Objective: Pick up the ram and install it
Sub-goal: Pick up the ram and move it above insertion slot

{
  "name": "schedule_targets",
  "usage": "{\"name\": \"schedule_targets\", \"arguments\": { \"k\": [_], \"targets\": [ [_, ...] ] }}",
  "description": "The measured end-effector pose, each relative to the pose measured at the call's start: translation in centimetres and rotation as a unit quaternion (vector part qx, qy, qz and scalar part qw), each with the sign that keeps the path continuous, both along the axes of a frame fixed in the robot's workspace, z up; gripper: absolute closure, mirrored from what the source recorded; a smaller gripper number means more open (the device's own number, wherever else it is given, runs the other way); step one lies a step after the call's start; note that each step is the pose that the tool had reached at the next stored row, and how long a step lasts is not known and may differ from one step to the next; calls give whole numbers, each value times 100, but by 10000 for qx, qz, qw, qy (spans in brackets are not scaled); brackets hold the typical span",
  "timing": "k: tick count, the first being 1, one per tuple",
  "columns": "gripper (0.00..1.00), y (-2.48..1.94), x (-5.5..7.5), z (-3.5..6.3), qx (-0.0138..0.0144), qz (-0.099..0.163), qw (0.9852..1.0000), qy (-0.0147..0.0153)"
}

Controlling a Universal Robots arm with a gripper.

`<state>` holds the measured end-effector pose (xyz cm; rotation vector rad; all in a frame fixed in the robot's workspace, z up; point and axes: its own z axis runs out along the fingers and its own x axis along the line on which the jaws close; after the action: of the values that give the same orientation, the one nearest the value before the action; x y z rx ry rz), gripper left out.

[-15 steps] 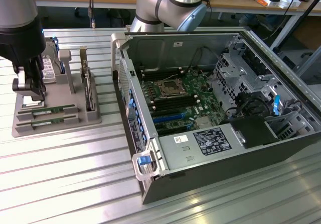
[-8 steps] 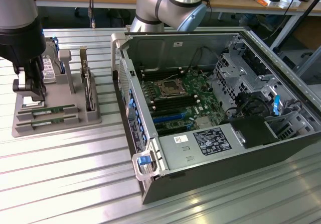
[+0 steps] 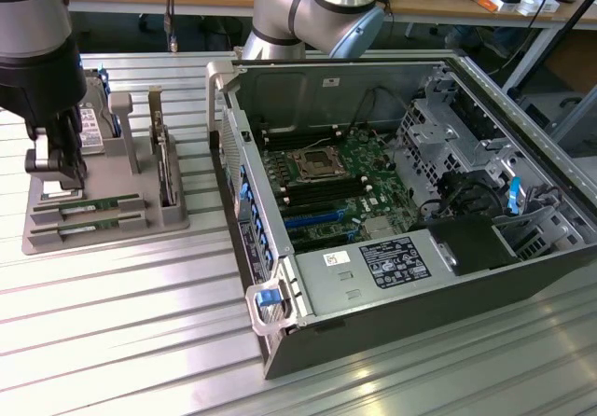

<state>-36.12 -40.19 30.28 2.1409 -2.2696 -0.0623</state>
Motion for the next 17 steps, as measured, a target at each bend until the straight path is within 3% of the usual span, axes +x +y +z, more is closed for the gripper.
{"name": "schedule_targets", "arguments": {
  "k": [17],
  "targets": [
    [70, 0, 0, -58, 0, 0, 10000, 0]
  ]
}}
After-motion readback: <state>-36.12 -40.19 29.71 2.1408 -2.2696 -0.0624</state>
